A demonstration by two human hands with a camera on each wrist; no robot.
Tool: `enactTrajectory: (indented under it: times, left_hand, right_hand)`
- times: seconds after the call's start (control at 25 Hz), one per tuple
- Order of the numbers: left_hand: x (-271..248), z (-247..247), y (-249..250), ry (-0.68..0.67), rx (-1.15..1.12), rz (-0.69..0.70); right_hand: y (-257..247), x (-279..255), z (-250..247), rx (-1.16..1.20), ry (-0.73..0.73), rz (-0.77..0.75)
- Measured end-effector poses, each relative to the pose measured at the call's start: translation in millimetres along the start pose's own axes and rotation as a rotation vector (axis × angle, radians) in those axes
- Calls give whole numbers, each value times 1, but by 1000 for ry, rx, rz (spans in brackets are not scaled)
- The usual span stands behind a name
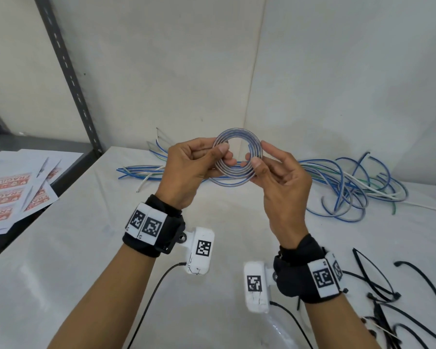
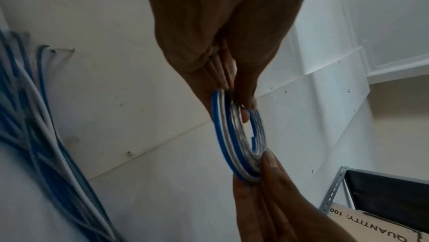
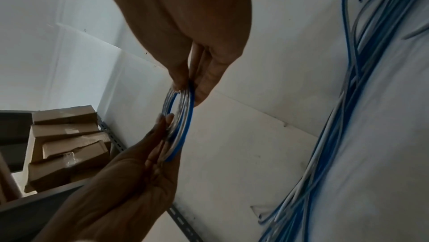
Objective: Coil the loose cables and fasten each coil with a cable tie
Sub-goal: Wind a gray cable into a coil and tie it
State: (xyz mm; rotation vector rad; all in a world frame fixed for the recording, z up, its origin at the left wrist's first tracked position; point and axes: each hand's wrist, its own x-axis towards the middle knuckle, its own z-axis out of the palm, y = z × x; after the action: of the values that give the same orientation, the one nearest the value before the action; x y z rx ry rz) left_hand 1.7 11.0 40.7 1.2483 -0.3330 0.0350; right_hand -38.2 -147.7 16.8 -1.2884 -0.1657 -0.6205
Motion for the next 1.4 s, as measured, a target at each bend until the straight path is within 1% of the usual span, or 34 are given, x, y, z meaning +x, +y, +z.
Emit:
enactTrajectory:
  times: [0.08,0.12,0.2,0.28,0.36,0.44,0.52,0.6,0.68,0.8,0.88,1.0,1.16,1.28,1.4]
  left_hand:
    - [0,-3,3,-52,54,-39]
    - [0,-6,5,-92,119,-60]
    - [1,-15,8,-190,309,-103]
    - [1,-21,7,-330,490,-133]
    - [-1,-20,5,-442,619,-152]
    - [-2,-17,3,-449,680,-143]
    - [-3,-16,3,-400,669,-104]
    - [-2,-17,4,-325,609,-67]
    - [-1,-20,6,-236,510,-33]
    - [2,-23,7,-94,353,-5]
    - [3,-24,7,-43,297,6]
    - [3,-23,7,-40,268,-15]
    - [3,-21,6,-65,223,-47]
    - [3,-21,6,-70,201,-59]
    - [2,-18,5,-94,190,-75]
  right_hand:
    - [-3,5,-6,-50,-29,9]
    - [-5,8,-13,-104,-87,9]
    - [-8,13,-24,-231,-261,16]
    - [-11,15,-32,-358,-406,43]
    - [-14,15,-36,-449,-482,77]
    - [-16,15,-38,-491,-506,86]
    - [-17,15,-39,-476,-494,66]
    - [-17,17,-38,-446,-458,15]
    - [-16,17,-37,-433,-377,-24]
    - [-15,15,-30,-366,-208,-26]
    - [-13,11,-23,-337,-162,-33]
    - [-9,6,-15,-295,-107,-32]
    - [0,5,-11,-153,-37,-4]
    - [3,3,-8,-179,-5,-37]
    - [5,-1,-4,-243,44,-128]
